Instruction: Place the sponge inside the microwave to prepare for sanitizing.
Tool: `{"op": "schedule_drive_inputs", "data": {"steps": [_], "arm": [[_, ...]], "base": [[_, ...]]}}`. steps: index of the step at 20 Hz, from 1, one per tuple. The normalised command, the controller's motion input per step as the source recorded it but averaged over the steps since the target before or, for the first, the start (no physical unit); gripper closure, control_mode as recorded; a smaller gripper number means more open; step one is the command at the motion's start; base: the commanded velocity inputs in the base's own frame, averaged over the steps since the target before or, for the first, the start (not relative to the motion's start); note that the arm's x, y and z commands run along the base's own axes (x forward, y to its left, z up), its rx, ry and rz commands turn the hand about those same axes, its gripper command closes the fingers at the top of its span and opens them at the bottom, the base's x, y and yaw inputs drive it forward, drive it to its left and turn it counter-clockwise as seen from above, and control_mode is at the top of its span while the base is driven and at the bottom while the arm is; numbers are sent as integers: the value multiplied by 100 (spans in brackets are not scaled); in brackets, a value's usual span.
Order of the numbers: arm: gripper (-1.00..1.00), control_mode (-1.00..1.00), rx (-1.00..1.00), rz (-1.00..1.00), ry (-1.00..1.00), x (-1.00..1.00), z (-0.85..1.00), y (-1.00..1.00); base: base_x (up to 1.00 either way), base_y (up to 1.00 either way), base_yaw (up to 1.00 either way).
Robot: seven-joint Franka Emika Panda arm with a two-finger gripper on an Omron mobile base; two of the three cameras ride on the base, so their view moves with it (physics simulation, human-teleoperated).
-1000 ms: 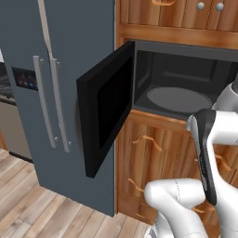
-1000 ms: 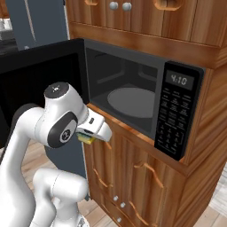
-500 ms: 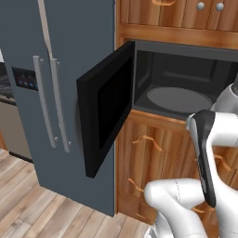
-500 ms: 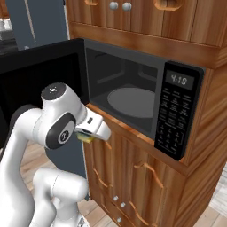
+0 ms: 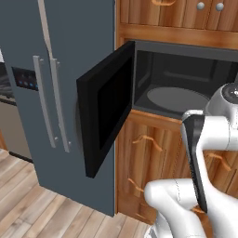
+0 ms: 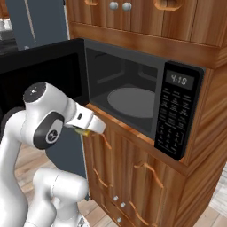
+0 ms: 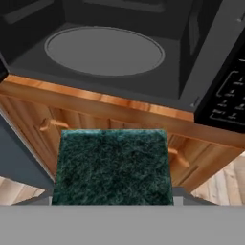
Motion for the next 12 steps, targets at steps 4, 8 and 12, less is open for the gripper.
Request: {"op": "schedule_drive_inputs", "data": {"steps": [4, 8, 12], "arm": [[100, -100, -10, -6, -15, 31, 25, 0], [100, -100, -3, -7, -16, 3, 34, 0], [100, -100, 1, -10, -4, 13, 1, -14]], "base": [[0, 0, 0], [0, 0, 0], [0, 0, 0]]}}
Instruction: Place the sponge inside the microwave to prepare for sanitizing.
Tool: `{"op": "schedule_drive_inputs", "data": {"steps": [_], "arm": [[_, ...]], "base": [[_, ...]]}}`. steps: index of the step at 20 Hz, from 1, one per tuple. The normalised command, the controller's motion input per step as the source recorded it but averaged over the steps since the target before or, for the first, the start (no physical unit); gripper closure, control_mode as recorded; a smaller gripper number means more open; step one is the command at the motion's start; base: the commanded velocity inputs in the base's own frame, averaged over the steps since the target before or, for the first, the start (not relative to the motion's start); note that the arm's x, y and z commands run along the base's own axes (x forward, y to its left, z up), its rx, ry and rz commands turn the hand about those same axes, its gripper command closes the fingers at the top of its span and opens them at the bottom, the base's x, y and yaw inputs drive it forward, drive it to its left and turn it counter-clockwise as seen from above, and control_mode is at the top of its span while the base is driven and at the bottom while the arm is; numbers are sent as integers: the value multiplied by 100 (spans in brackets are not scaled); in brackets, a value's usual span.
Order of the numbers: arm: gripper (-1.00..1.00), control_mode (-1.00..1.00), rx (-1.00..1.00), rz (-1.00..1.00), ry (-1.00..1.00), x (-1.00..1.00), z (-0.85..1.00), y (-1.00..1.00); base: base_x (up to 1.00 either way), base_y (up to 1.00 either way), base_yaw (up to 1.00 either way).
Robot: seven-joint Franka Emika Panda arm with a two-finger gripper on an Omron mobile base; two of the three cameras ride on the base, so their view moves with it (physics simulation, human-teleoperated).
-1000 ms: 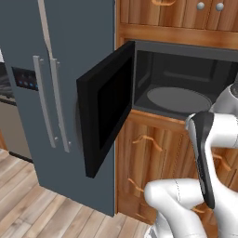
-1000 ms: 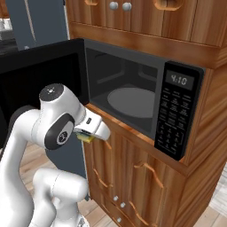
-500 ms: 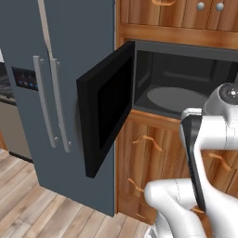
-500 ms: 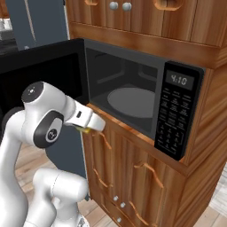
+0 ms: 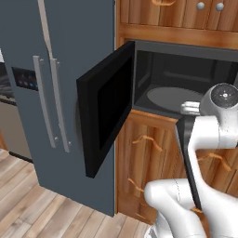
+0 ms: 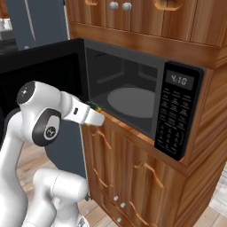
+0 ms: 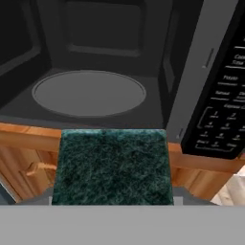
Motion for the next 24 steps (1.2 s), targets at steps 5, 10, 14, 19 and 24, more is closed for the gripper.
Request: {"op": "schedule_drive_inputs", "data": {"steps": [5, 10, 14, 19, 24], "arm": [[100, -100, 7, -7, -2, 40, 0, -20], [100, -100, 7, -1, -1, 44, 7, -10], [100, -100, 2, 0, -4, 39, 1, 0], [100, -100, 0, 0, -1, 44, 0, -1], [100, -100, 0, 0, 0, 49, -8, -3]], "base": [[0, 0, 0], [0, 0, 0], [0, 0, 0], [0, 0, 0], [0, 0, 0]]}}
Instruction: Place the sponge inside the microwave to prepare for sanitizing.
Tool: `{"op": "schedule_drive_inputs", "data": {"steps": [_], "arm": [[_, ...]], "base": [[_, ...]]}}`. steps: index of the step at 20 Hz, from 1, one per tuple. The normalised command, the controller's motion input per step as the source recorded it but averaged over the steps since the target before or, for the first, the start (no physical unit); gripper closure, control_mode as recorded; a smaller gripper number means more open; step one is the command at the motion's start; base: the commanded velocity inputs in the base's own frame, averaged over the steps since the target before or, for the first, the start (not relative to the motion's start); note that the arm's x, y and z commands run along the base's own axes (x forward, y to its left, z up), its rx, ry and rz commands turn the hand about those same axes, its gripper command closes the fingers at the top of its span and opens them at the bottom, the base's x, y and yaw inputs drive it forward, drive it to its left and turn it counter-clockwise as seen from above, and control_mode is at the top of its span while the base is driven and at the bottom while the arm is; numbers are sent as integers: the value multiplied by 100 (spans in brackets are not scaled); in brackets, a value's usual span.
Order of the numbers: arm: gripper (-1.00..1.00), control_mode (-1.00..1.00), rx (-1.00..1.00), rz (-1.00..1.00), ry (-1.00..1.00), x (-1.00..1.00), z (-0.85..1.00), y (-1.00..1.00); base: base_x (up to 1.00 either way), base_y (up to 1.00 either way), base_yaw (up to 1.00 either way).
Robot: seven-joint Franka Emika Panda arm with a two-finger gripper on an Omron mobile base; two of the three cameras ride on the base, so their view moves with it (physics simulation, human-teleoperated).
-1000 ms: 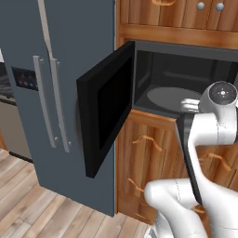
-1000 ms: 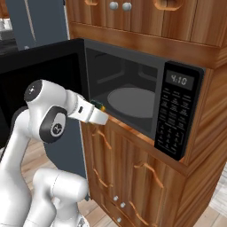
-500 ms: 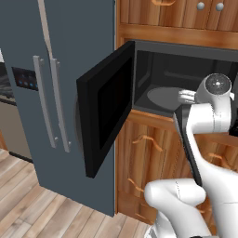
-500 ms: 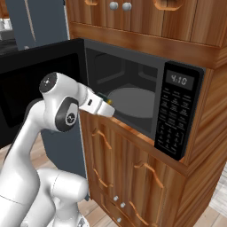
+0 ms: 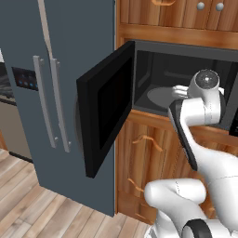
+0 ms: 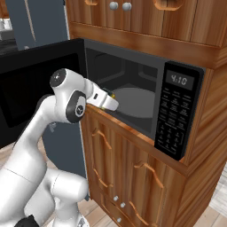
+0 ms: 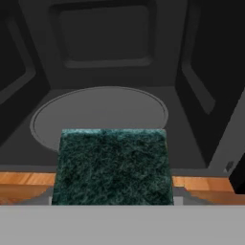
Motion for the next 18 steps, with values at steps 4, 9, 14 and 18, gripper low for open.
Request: {"op": "schedule_drive_inputs", "data": {"steps": [4, 9, 14, 18], "arm": [[100, -100, 0, 0, 0, 50, -1, -12], [100, -100, 0, 0, 0, 48, -13, -21], [100, -100, 0, 0, 0, 35, -29, -16], [100, -100, 0, 0, 0, 29, -27, -2]], "base": [[0, 0, 0], [0, 0, 0], [0, 0, 0], [0, 0, 0]]}}
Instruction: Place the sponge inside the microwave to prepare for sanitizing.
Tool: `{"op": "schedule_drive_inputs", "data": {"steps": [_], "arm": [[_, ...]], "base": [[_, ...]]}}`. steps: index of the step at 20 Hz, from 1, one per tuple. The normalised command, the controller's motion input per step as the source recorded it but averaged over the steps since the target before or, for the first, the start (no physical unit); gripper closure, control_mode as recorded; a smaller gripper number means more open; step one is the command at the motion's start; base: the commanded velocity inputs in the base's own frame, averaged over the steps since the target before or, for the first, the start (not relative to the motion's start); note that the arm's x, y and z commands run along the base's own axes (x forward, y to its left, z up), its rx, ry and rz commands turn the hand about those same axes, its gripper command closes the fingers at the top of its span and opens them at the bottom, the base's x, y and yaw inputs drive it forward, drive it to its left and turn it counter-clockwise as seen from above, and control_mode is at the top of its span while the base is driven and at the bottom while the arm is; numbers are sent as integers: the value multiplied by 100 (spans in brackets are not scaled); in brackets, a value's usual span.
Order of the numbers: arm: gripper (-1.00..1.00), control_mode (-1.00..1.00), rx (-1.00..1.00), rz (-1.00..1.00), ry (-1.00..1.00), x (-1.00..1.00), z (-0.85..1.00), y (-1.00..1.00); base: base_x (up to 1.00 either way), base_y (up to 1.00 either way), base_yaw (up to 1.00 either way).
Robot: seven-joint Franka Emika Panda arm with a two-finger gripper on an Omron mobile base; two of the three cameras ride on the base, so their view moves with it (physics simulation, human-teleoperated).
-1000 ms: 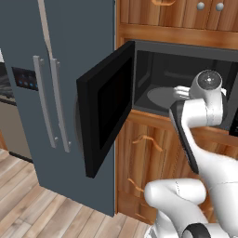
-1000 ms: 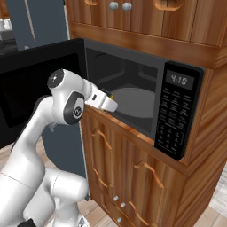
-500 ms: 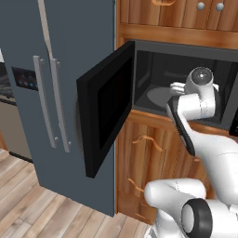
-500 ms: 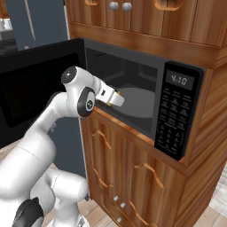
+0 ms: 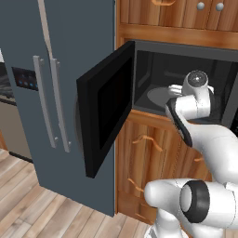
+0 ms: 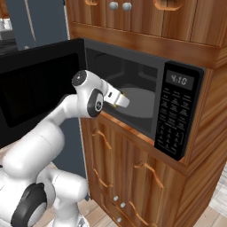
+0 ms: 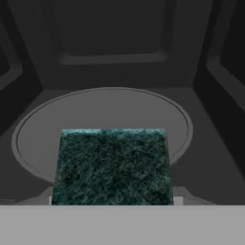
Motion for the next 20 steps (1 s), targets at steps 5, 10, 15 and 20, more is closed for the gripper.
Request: {"op": "schedule_drive_inputs", "data": {"steps": [5, 10, 15, 20], "arm": [[100, -100, 0, 0, 0, 31, -14, -4], [100, -100, 0, 0, 7, 29, -4, -15], [100, -100, 0, 0, 8, 20, -11, -25], [100, -100, 0, 0, 4, 21, -26, -23]], "base": [[0, 0, 0], [0, 0, 0], [0, 0, 0], [0, 0, 0]]}}
